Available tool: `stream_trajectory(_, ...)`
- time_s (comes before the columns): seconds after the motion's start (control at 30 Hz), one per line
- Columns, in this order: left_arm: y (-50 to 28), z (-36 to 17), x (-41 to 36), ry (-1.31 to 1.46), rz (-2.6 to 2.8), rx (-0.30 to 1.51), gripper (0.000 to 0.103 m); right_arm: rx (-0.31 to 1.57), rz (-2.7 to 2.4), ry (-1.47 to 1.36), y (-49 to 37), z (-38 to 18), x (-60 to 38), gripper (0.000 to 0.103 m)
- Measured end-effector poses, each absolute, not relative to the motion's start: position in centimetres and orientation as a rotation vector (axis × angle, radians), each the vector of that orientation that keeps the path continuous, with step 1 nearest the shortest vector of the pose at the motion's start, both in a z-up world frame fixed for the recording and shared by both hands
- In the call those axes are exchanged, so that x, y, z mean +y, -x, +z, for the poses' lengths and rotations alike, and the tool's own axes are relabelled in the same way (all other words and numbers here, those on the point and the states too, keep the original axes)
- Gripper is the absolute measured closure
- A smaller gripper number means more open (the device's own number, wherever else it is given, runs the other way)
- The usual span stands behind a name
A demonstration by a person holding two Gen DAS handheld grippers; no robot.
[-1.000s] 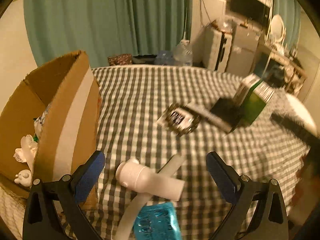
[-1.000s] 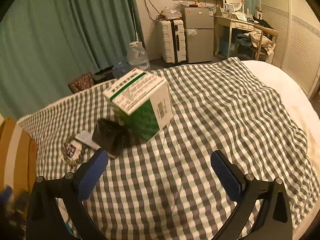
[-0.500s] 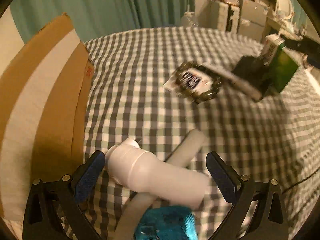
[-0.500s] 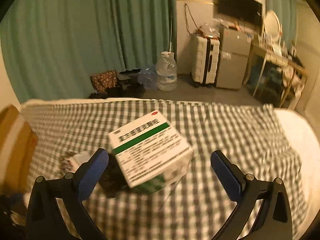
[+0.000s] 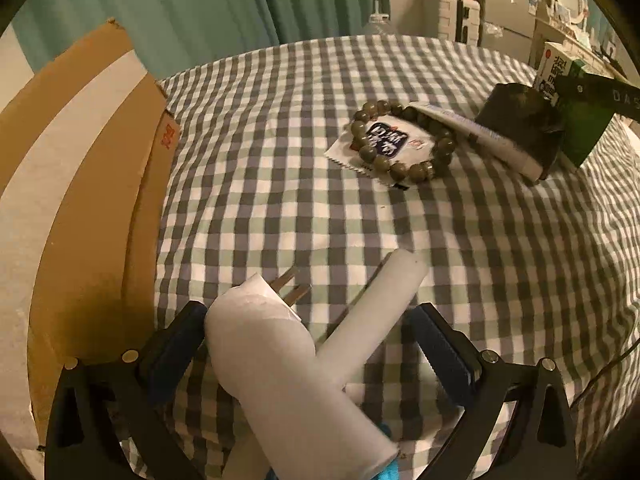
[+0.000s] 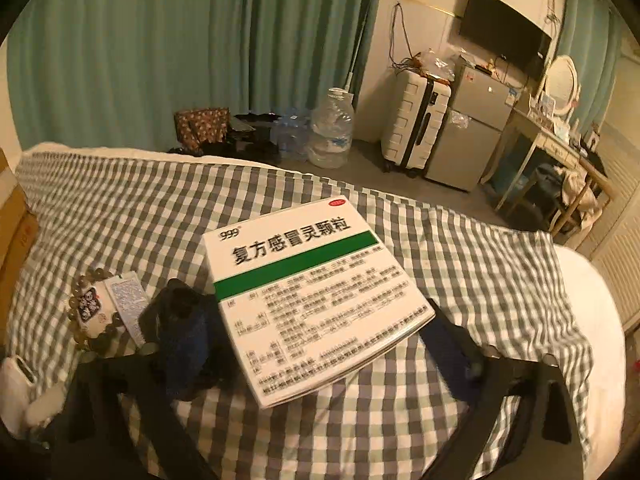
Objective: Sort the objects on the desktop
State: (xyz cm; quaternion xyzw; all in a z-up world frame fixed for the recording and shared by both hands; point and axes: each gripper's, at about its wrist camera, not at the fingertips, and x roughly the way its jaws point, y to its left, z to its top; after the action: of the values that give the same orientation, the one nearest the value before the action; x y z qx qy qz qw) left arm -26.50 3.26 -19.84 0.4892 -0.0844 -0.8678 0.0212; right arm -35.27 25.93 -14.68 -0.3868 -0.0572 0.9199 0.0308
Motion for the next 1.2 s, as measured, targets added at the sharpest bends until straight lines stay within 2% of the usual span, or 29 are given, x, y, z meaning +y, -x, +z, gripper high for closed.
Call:
stream_trajectory(0.1,25.7,-19.0,3.5,-1.499,-2.733,-0.269,0.003,-0.132,2.824,1.185,34.6,-14.5,26.2,0.01)
stream_trajectory(0.17,25.6,-18.6,3.3,-1.505,-2.738,-0.259,0.02,-0.122,2.806,1.169,34.2,-14.4,26.4,0.011)
stream_trajectory(0.27,25.3,-18.2,2.7,-1.531,-2.751,-0.198,0.033,-0.062,2.788,1.124,32.9,-13.7,26.7,0.011)
stream_trajectory(0.33,25.4,-18.2,2.4,-1.544,-2.754,-0.177,0.039,0.026,2.794,1.103,32.1,-13.0,27.3,0.011)
stream_trajectory(0.43,25.3,-17.5,1.8,-1.546,-2.784,-0.111,0.04,0.128,2.811,1.089,30.9,-12.2,27.7,0.011)
stream_trajectory(0.77,24.2,-13.9,0.9,-1.412,-2.919,-0.005,0.04,0.263,2.894,1.039,28.1,-9.8,26.5,0.011)
stream_trajectory(1.0,24.3,-12.3,0.2,-1.32,-2.966,0.056,0.04,0.163,2.947,0.988,27.0,-7.8,23.6,0.011)
stream_trajectory(1.2,23.2,-10.0,-0.3,-1.179,-3.039,0.112,0.043,0.216,2.979,0.967,26.0,-6.2,22.6,0.011)
